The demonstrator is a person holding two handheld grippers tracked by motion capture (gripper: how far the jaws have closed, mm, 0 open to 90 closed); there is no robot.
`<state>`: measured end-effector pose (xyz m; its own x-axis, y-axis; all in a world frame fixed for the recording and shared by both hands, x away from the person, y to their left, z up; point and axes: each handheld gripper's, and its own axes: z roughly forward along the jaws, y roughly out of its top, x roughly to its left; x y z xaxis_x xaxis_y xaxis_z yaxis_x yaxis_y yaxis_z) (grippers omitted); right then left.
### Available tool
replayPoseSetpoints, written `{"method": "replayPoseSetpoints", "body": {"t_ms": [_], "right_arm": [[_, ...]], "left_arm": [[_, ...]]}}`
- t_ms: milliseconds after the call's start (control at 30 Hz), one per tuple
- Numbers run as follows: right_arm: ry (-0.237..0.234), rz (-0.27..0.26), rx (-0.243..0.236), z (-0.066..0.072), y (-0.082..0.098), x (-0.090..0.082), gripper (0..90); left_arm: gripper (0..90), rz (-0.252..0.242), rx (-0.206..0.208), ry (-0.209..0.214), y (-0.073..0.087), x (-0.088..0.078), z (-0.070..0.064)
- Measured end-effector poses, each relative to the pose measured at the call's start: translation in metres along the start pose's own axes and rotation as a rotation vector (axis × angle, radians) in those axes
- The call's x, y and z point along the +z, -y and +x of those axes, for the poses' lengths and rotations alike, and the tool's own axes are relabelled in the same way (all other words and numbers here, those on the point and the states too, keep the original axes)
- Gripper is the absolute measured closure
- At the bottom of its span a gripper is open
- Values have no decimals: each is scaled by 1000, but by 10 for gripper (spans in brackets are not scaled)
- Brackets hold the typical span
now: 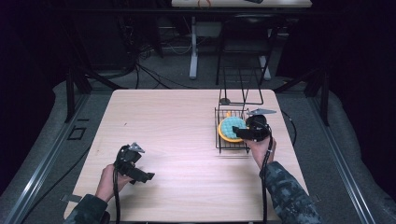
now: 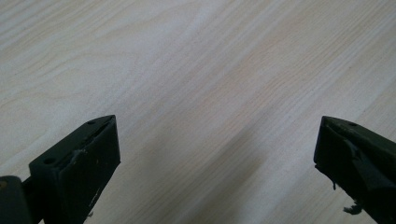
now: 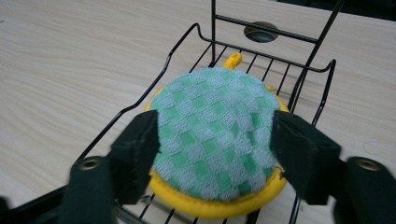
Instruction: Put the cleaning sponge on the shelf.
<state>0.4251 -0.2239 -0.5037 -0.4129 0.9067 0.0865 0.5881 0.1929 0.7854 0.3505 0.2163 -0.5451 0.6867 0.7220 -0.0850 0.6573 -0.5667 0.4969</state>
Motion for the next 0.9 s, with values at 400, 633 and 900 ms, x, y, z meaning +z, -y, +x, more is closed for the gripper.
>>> {"method": "replayPoseSetpoints", "body": {"t_ms": [400,633,900], "right_arm": [[-49,-3,-43,8,11,-50,137],[-66,19,-46,10,19,-69,71],[-58,29,-70,10,33,-90,49]], "left_arm": [[3,0,14,-3,0,0,-1],[3,1,12,-6,0,-1,-1],[3,1,11,-11,1,-1,-2]]}}
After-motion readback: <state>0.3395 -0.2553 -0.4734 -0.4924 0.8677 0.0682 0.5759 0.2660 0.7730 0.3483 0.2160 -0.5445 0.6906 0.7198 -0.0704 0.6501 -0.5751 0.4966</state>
